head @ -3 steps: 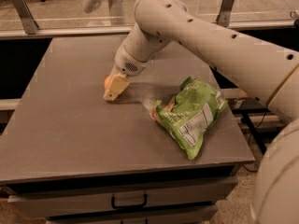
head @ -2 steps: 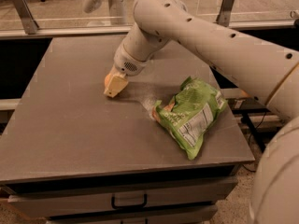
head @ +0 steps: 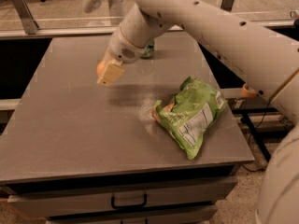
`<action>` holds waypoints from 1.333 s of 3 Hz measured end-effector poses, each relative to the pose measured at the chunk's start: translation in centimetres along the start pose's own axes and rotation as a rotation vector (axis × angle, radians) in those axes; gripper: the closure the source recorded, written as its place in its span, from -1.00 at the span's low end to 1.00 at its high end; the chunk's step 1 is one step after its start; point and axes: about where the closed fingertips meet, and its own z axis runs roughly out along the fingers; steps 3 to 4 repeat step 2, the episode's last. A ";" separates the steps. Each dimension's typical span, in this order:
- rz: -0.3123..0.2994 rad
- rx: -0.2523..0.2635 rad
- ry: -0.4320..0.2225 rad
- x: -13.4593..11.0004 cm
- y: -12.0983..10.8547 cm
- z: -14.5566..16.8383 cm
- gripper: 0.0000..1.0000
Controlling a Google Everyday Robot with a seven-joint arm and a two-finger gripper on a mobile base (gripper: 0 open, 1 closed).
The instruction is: Pick orange
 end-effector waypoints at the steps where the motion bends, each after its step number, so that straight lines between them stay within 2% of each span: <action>1: -0.102 -0.008 -0.107 -5.9 0.3 -4.1 1.00; 4: -0.103 -0.006 -0.108 -6.0 0.2 -4.2 1.00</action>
Offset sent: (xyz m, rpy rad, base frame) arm -0.0149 0.0200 0.0585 0.0798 -0.0458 0.0944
